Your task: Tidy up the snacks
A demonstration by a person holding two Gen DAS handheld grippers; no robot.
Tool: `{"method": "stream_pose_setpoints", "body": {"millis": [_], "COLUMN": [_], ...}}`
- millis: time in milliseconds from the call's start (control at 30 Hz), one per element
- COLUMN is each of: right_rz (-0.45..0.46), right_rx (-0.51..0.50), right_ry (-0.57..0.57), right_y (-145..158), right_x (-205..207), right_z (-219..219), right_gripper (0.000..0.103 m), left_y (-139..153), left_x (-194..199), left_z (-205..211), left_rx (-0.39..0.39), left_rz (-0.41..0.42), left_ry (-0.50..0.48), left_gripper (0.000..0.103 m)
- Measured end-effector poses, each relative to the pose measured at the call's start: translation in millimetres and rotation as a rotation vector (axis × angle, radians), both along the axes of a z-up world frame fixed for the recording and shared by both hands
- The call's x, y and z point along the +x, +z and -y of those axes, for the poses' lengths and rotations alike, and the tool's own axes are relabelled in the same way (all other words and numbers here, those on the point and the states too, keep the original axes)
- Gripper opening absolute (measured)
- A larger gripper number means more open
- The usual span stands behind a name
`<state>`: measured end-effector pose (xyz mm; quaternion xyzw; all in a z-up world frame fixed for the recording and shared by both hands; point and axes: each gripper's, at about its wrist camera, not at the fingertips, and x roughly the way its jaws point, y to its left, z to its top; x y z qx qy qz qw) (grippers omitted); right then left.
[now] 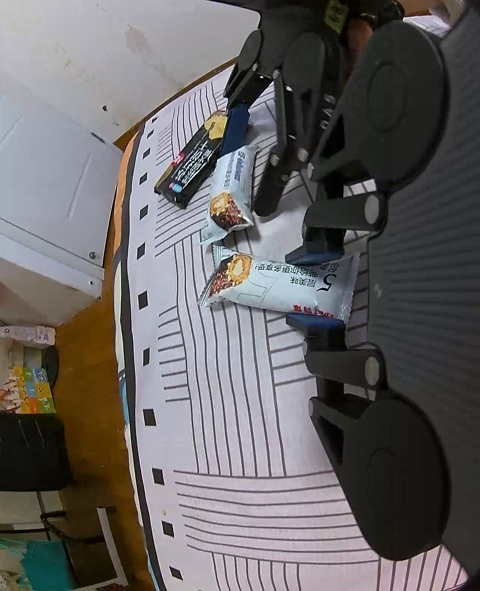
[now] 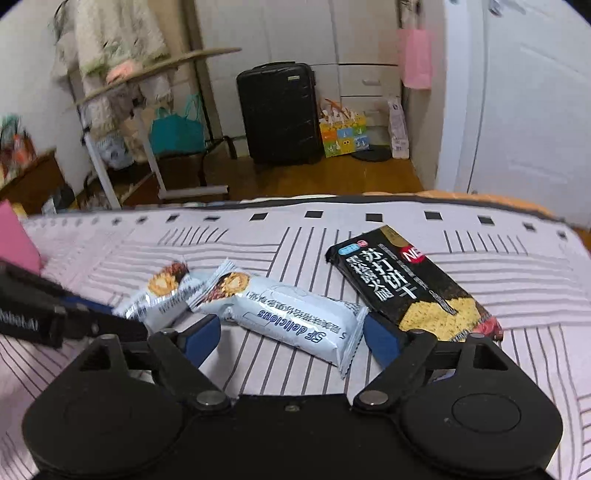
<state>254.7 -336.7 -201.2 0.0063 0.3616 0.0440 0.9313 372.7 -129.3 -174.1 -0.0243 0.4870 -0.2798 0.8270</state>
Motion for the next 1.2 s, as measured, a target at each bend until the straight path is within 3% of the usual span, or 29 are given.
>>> {"method": "stream_pose_setpoints", "body": {"millis": [133,333,433,567,700,833,933,1000,1033,1133,1200], "right_rz": [0.027,0.028,0.033,0.026,0.039,-0.027,-0.107,-0.084,-0.060,-0.002,-0.010], "right_rx": [-0.025,-0.008,-0.089,-0.082,-0.050,0.007,0.042,-0.045,-0.090,-0.081,-0.061], "right_ry": [0.031,0.008,0.033,0.064,0.065,0.098,0.199,0.272,0.284,0.241,0.212], "right_y": [-4.3,-4.1,-2.5,4.4,4.4,12.5,26.2,37.7,41.7,46.4,38.8], "right_x": [-1.2,0.8,-1.6,-3.7,-9.8,-18.9,-33.8,-43.4,-46.0,-41.4,-30.5], "right_z": [-2.4,2.1,-9.2,-11.7,-11.7,-13.0,-21.7,-33.8,-38.5,-35.0,-29.6], "right_gripper": [0.097,0.097,0.082,0.058,0.047,0.041,0.040,0.044,0.052,0.072,0.072], "left_y": [-1.3,-1.6,-2.4,-0.5,-0.2,0.1,-0.1,0.0,-0.3,-0.5,-0.1], "left_x": [-0.5,0.2,-0.1,-0.6,1.4,0.9,0.7,0.1,-0.4,-1.0,-0.5], "left_z": [-0.8,-4.7,-3.6,-3.6,-6.7,-6.9,-6.0,-5.5,-5.3,-5.6,-5.8], "left_rx": [-0.003,-0.013,-0.006,0.008,0.003,0.012,0.020,0.023,0.025,0.029,0.032], "left_rz": [0.001,-0.020,-0.017,-0.002,-0.002,0.005,0.010,0.012,0.014,0.015,0.012], "left_ry": [0.012,0.044,0.038,0.044,0.054,0.063,0.062,0.060,0.059,0.059,0.062], "left_gripper": [0.026,0.026,0.026,0.025,0.025,0.025,0.025,0.025,0.025,0.025,0.025]}}
